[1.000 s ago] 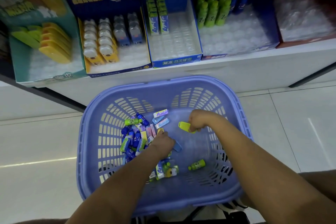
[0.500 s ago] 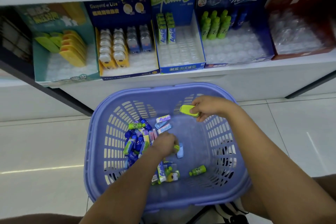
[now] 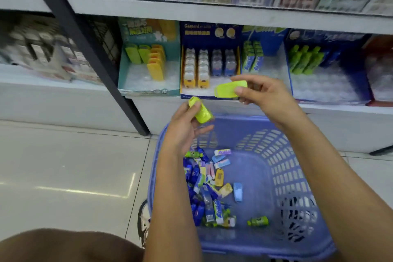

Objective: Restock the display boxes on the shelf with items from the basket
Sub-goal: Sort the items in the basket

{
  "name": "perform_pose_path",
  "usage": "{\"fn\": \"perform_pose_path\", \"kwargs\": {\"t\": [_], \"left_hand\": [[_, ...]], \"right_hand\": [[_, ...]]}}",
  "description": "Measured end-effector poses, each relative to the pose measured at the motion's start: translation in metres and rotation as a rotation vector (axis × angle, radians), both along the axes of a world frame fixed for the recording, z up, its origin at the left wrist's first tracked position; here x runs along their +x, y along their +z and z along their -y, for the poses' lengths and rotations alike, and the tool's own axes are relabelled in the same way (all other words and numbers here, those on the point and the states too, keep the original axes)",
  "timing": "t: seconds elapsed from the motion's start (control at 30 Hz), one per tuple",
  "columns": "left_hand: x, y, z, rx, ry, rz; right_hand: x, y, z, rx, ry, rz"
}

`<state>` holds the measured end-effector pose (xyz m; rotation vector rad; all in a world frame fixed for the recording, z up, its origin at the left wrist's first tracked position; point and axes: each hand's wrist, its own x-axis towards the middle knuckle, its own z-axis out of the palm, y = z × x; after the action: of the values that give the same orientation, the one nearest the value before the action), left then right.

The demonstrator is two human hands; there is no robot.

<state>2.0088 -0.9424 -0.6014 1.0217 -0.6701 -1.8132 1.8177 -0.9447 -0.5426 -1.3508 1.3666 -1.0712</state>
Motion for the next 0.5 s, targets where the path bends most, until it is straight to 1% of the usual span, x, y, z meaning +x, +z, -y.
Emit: {"fn": "perform_pose_path", "kwargs": {"t": [0.1,0.17,0.23,0.3,0.33,0.4,0.5], "left_hand": [[0.027,0.016,0.002,-0.093,0.181,0.106],[0.043,0.018,0.003,-0.138,0.283,0.2],[0.058,0.014,0.003,-0.177,0.366,0.313],[0.071,0.008,0.003,-0.178,0.438,0.395],[0.076,0.006,0.003,-0.164,0.473,0.419],[0.086,0.002,0.003,-0.137,0.536,0.453],[0.095,0.0,0.005,-0.102,0.577,0.48]], "right_hand": [[0.043,0.014,0.027,-0.134,-0.019,-0.022],[0.073,0.021,0.049,-0.239,-0.024,-0.09],[0.103,0.024,0.073,-0.327,-0.011,-0.218],[0.132,0.023,0.1,-0.385,0.003,-0.403],[0.146,0.021,0.113,-0.39,0.021,-0.485],[0.171,0.018,0.136,-0.372,0.088,-0.591],[0.192,0.016,0.161,-0.353,0.176,-0.779]]}}
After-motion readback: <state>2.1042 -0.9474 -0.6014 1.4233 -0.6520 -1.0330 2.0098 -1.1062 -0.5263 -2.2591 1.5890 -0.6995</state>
